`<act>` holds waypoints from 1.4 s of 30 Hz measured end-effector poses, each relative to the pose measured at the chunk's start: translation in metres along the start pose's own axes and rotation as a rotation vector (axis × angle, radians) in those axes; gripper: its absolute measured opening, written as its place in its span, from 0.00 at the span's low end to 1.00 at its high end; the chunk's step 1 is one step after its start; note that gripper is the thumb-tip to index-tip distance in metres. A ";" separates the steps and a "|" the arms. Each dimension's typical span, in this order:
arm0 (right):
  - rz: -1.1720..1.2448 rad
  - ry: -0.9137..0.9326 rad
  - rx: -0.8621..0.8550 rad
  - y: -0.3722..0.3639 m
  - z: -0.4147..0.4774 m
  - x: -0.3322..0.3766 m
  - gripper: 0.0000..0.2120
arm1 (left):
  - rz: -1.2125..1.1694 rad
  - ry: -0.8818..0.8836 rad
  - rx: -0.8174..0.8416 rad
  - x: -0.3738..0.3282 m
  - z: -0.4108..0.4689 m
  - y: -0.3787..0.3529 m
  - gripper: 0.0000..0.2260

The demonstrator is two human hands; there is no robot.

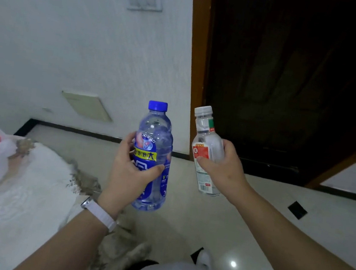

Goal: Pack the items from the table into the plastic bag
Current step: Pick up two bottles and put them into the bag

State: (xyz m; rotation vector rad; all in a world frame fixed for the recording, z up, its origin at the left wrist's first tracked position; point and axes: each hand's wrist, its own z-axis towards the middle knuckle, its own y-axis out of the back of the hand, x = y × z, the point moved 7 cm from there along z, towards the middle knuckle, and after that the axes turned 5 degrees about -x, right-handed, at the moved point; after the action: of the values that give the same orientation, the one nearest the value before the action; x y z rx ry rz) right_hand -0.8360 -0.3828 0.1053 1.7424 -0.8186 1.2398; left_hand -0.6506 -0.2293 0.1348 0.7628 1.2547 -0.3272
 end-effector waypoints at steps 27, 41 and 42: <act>-0.202 0.094 0.311 -0.314 0.325 0.145 0.22 | -0.167 0.242 -0.401 0.132 0.350 0.153 0.35; -0.234 0.217 0.687 -0.543 0.423 0.195 0.21 | -0.069 0.430 -0.792 0.203 0.420 0.274 0.38; -0.224 0.224 0.726 -0.564 0.427 0.202 0.21 | -0.053 0.442 -0.841 0.204 0.423 0.287 0.38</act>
State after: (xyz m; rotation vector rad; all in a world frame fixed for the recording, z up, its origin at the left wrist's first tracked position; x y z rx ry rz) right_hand -0.1135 -0.5214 0.0820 2.1158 -0.0145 1.6565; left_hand -0.1042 -0.2736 0.0875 0.0663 1.6508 0.3468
